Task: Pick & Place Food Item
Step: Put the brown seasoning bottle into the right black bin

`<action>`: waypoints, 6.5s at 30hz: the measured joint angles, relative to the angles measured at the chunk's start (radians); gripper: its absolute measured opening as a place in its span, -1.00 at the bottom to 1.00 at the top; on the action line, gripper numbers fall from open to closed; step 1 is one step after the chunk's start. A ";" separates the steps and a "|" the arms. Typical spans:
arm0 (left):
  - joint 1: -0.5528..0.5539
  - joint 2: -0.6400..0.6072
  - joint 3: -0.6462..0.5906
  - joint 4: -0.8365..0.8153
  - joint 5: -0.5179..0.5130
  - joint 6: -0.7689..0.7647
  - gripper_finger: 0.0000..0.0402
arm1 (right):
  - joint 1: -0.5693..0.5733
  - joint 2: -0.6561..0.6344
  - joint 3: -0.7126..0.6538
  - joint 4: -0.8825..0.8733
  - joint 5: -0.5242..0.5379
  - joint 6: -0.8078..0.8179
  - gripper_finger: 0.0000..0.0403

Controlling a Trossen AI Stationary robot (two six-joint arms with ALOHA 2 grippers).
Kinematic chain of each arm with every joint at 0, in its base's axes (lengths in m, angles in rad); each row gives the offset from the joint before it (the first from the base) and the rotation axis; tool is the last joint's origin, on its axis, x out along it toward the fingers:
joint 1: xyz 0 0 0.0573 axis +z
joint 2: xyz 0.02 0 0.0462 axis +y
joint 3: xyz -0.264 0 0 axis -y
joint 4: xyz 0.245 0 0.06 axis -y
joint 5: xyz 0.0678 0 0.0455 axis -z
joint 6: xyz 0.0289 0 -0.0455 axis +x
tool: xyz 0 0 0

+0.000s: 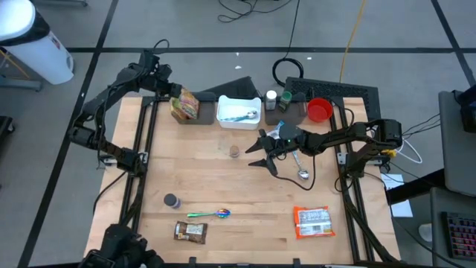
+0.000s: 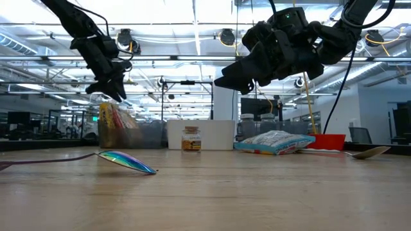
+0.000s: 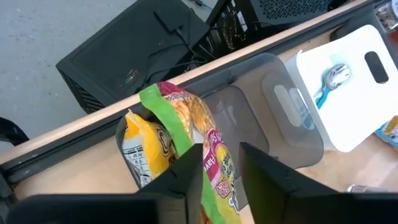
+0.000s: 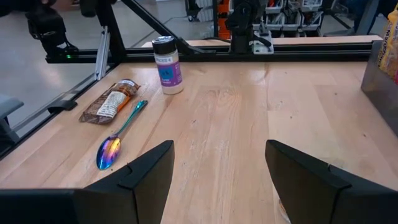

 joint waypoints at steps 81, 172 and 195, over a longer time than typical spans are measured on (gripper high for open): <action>-1.048 0.382 -0.704 1.600 -0.397 -0.139 0.36 | -0.043 0.000 -0.085 0.448 0.235 0.151 0.24; -1.015 0.195 -0.113 0.619 -0.374 0.336 -0.02 | -0.068 0.010 0.372 -0.573 0.259 -0.186 0.24; -1.014 0.195 -0.074 0.652 -0.390 0.355 -0.02 | -0.066 0.010 0.371 -0.547 0.232 -0.175 0.24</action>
